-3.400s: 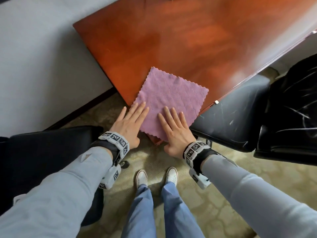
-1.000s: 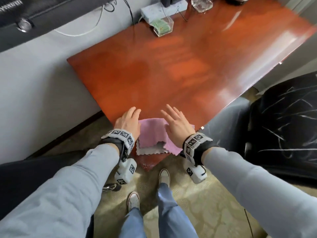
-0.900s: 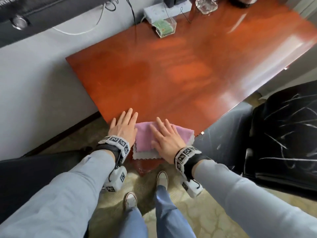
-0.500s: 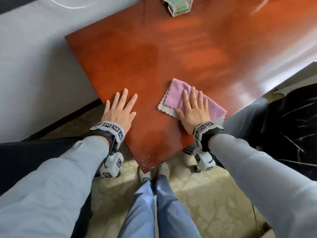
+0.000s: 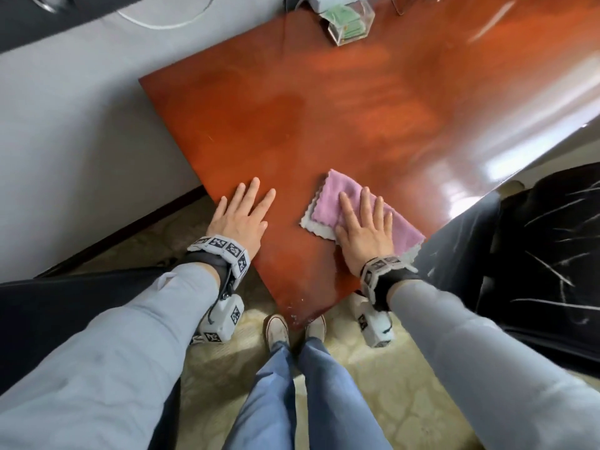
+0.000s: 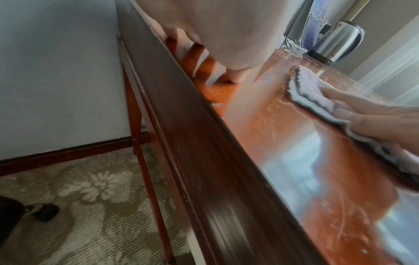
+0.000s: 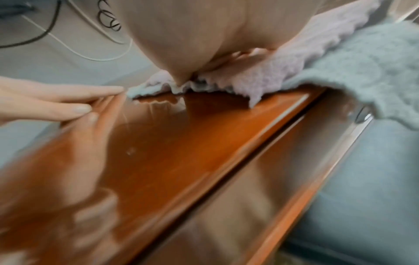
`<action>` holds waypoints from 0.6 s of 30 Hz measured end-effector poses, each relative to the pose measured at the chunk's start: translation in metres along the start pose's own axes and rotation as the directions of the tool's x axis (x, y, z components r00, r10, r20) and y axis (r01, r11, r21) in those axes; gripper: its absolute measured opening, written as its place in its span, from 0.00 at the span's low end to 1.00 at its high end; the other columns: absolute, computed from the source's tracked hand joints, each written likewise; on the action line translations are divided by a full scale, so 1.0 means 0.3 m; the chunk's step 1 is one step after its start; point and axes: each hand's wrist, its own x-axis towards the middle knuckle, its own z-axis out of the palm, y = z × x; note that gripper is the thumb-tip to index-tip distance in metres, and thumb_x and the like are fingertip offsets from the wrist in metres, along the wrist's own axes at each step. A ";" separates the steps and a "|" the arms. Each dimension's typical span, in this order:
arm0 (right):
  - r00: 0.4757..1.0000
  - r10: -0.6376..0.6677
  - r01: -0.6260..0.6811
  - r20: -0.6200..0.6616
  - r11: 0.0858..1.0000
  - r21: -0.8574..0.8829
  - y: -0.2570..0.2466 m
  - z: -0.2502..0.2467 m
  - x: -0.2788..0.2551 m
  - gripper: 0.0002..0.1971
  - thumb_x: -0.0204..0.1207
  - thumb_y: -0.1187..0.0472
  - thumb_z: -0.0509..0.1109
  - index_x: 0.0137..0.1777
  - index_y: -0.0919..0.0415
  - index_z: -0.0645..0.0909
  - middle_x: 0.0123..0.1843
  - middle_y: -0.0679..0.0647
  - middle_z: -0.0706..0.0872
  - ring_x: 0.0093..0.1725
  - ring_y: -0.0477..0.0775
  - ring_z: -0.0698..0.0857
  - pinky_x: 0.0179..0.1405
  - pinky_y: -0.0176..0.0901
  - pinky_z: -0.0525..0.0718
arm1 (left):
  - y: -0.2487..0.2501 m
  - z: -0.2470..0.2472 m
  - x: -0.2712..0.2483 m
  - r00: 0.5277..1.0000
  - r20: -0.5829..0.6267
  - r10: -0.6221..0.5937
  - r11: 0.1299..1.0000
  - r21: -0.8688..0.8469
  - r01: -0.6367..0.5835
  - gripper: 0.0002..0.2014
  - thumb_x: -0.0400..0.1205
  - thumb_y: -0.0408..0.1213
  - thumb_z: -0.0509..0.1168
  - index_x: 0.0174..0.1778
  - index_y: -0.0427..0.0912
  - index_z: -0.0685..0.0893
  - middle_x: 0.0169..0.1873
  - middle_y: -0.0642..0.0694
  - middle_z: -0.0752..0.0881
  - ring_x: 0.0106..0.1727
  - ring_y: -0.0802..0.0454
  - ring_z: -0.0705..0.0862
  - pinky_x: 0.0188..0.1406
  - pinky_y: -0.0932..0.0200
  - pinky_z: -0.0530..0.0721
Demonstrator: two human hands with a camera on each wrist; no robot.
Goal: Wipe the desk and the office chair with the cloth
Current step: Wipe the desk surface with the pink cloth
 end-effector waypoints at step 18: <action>0.953 0.303 -0.300 -0.017 0.951 0.077 0.564 -0.242 0.287 0.32 0.86 0.40 0.44 0.85 0.41 0.33 0.87 0.59 0.34 0.86 0.67 0.38 0.84 0.66 0.40 | 0.327 -0.065 0.297 0.993 0.100 -0.059 0.998 0.014 0.058 0.36 0.89 0.57 0.45 0.88 0.46 0.35 0.86 0.48 0.31 0.88 0.45 0.37 0.87 0.41 0.44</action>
